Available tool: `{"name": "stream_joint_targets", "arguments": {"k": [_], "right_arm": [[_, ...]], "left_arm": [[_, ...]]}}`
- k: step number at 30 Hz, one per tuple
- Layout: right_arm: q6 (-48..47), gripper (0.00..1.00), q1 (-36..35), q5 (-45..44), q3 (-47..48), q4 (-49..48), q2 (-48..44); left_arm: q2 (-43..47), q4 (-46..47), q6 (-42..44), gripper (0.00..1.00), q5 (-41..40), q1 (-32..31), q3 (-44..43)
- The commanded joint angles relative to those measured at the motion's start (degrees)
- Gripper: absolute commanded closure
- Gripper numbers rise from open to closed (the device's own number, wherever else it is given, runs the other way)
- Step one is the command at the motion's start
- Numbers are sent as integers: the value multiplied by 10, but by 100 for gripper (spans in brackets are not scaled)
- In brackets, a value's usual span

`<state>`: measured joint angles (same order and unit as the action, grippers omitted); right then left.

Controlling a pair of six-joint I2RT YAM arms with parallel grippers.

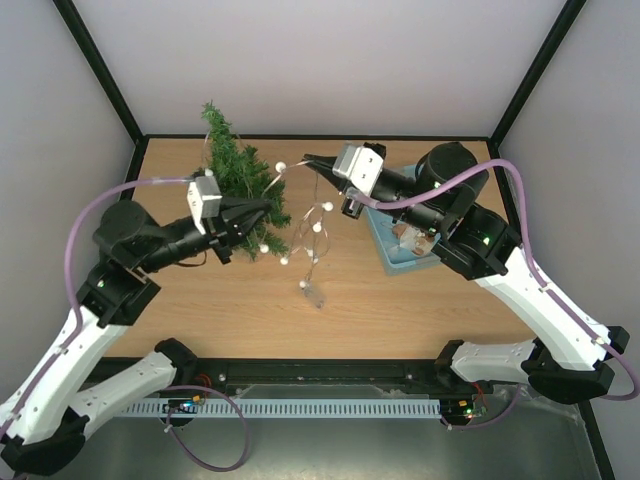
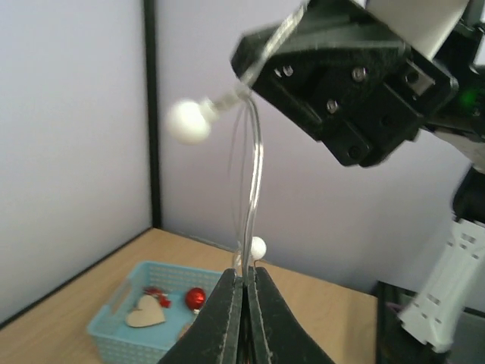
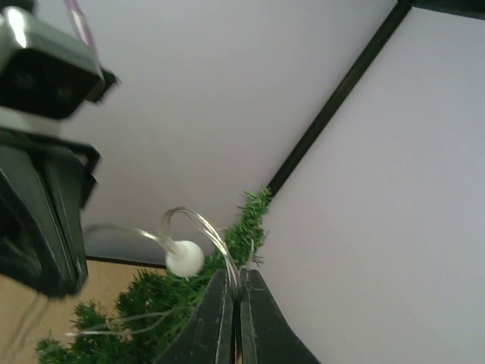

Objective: Decorate the small christmas tree
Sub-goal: Wrap the decoration item around the Christmas tree.

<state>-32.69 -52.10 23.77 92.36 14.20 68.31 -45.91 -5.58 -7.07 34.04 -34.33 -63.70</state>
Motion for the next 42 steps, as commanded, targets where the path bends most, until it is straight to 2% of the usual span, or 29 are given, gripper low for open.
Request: {"name": "stream_joint_targets", "arguments": {"k": [1, 7, 10, 19, 23, 26, 29, 30, 42], "right_arm": [[-27, 98, 1, -50, 1, 10, 3], [-103, 98, 0, -115, 64, 10, 76], [-117, 98, 0, -132, 101, -1, 114], [-135, 98, 1, -133, 192, -40, 217], [-146, 98, 1, -140, 274, -16, 279], [-153, 98, 5, -156, 324, 4, 316], [-154, 98, 10, -165, 332, 0, 326], [-153, 98, 14, -166, 332, -2, 327], [-109, 98, 33, -139, 342, -46, 347]], "left_arm": [[51, -28, 4, 98, -148, 1, -10], [66, -69, 22, 98, -375, 2, -22], [46, -98, 34, 98, -450, 2, -50], [-3, -123, 29, 98, -563, 23, -106], [-22, -126, 7, 98, -543, 71, -122], [-48, -143, -23, 98, -472, 146, -133], [-56, -141, -53, 98, -382, 237, -131], [-60, -139, -60, 98, -367, 250, -131], [-112, -108, -129, 98, -270, 309, -165]]}}
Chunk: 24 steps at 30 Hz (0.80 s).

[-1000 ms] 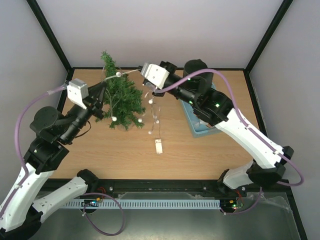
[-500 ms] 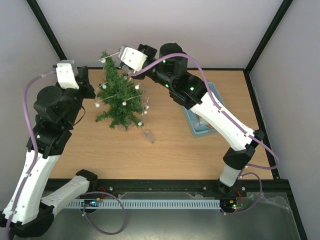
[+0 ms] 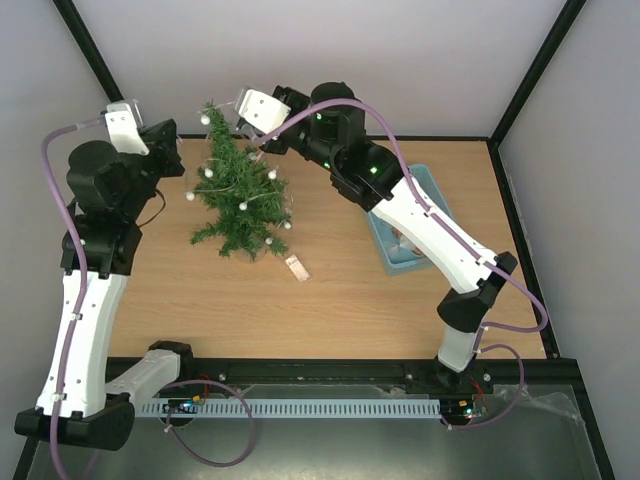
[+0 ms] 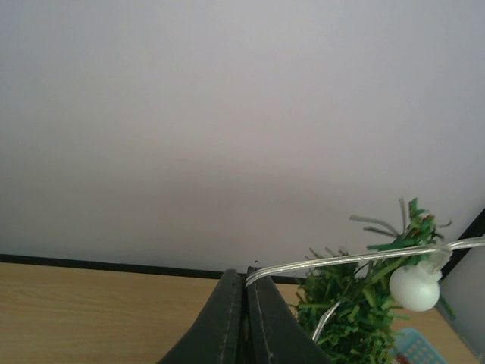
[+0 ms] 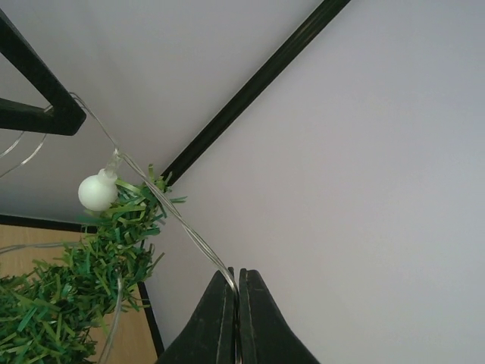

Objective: Decorate the small christmas tree
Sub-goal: Wrap the decoration item around the Christmas tree.

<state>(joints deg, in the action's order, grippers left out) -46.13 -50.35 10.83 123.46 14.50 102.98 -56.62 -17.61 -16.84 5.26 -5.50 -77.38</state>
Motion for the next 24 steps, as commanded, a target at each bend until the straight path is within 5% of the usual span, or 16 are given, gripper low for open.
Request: {"name": "stream_joint_targets", "arguments": {"k": [1, 8, 24], "right_arm": [[31, 98, 18, -12, 31, -51, 5], [78, 98, 21, -9, 29, -56, 17], [173, 98, 27, -21, 43, -17, 61]], "left_arm": [[-7, 16, -34, 98, 21, 25, -29], [-14, 46, -29, 98, 93, 35, -35], [-59, 13, -26, 98, 67, 45, -31]]}}
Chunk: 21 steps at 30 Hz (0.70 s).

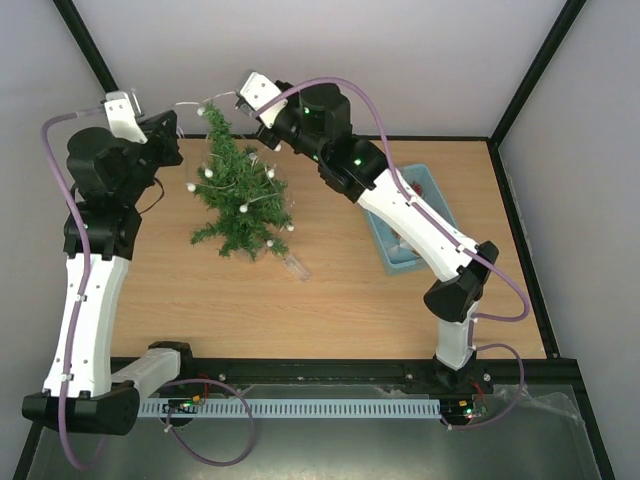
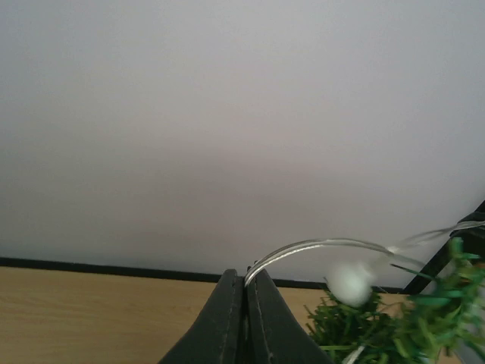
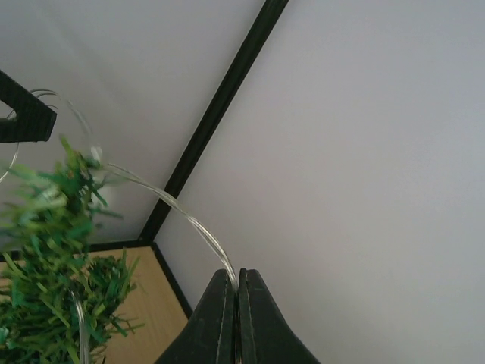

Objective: Decorate the small christmas tree
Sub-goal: Wrap the decoration item around the Christmas tree.

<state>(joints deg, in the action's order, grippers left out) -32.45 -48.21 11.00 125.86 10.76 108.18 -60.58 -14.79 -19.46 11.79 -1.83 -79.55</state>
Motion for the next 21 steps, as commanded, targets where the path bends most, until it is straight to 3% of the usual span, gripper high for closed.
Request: {"name": "stream_joint_targets", "arguments": {"k": [1, 15, 21], "right_arm": [[46, 98, 6, -26, 19, 27, 9], [99, 98, 11, -110, 14, 151, 16], [128, 98, 17, -148, -36, 206, -7]], "left_arm": [[-23, -20, -4, 98, 7, 10, -10], [-53, -110, -21, 98, 43, 26, -5], [-71, -144, -20, 95, 80, 34, -18]]}}
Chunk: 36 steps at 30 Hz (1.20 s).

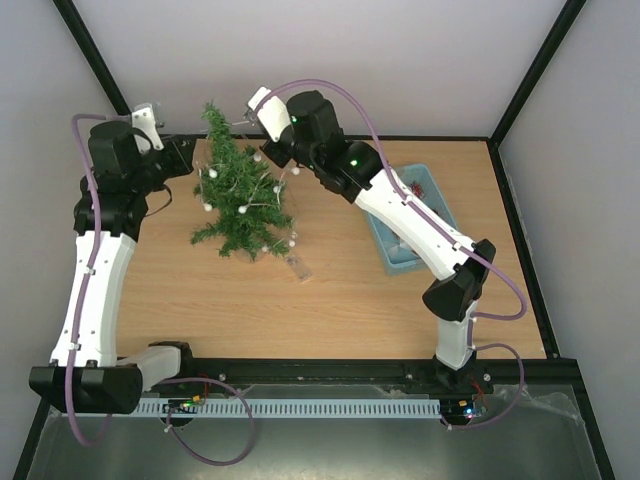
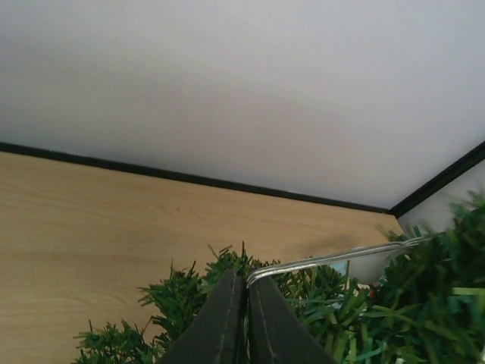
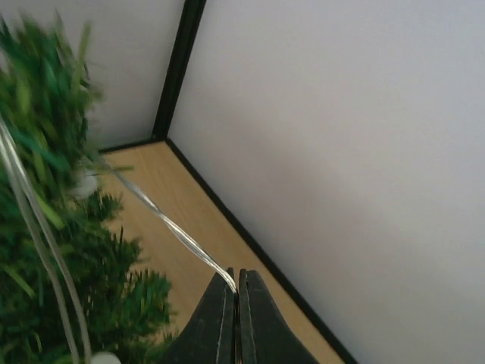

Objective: Decorate the small christmas tree
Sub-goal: Wrap the decoration item around the Christmas tree.

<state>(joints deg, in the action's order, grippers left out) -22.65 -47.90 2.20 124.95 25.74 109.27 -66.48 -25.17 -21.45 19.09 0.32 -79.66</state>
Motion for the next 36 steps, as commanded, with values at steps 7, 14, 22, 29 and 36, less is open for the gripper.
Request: {"name": "stream_joint_targets", "arguments": {"k": [7, 14, 22, 29, 36], "right_arm": [[62, 98, 17, -69, -82, 61, -64], [96, 98, 18, -85, -92, 89, -67], [130, 97, 18, -122, -127, 114, -118], [150, 63, 18, -103, -221, 81, -182], [347, 62, 17, -14, -394, 22, -291]], "left_arm": [[-24, -39, 6, 97, 12, 14, -18], [-52, 34, -16, 98, 45, 23, -17], [-79, 24, -20, 97, 88, 31, -15], [-48, 73, -41, 96, 117, 30, 57], [-56, 75, -43, 96, 139, 29, 68]]}}
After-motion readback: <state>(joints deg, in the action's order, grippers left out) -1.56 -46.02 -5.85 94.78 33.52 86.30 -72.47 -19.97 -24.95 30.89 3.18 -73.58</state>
